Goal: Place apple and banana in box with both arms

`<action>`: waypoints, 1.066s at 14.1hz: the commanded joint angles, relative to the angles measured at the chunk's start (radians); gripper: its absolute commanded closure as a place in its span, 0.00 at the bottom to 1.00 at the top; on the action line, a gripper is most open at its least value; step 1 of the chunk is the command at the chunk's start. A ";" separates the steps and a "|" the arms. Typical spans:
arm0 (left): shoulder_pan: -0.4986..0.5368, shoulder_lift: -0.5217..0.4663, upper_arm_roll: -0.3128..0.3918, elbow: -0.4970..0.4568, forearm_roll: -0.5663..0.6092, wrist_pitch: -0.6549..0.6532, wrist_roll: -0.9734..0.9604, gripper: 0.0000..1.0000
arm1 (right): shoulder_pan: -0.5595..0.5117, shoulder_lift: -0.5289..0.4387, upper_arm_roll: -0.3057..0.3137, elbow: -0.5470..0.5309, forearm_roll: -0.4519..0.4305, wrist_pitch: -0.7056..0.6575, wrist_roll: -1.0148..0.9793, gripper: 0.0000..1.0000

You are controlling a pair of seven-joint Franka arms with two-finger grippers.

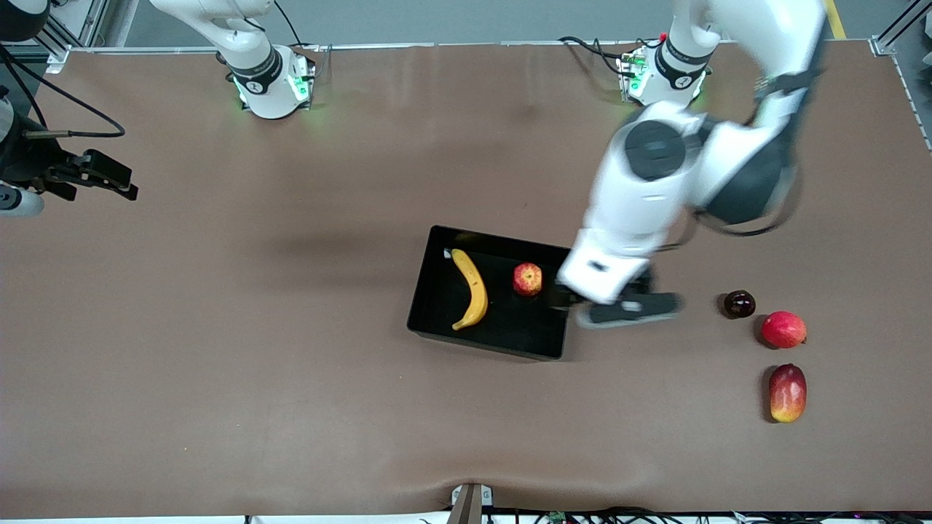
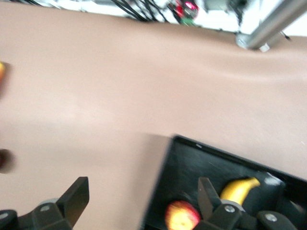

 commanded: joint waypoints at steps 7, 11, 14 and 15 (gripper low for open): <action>0.264 -0.201 -0.014 -0.045 -0.128 -0.244 0.348 0.00 | -0.011 -0.019 0.004 -0.017 0.022 0.004 -0.010 0.00; 0.316 -0.261 -0.014 -0.051 -0.136 -0.359 0.460 0.00 | -0.011 -0.019 0.004 -0.017 0.022 0.007 -0.010 0.00; 0.370 -0.316 -0.014 -0.095 -0.196 -0.374 0.470 0.00 | -0.010 -0.018 0.004 -0.020 0.022 0.009 -0.012 0.00; 0.374 -0.343 -0.014 -0.121 -0.197 -0.374 0.483 0.00 | -0.010 -0.019 0.004 -0.020 0.022 0.007 -0.012 0.00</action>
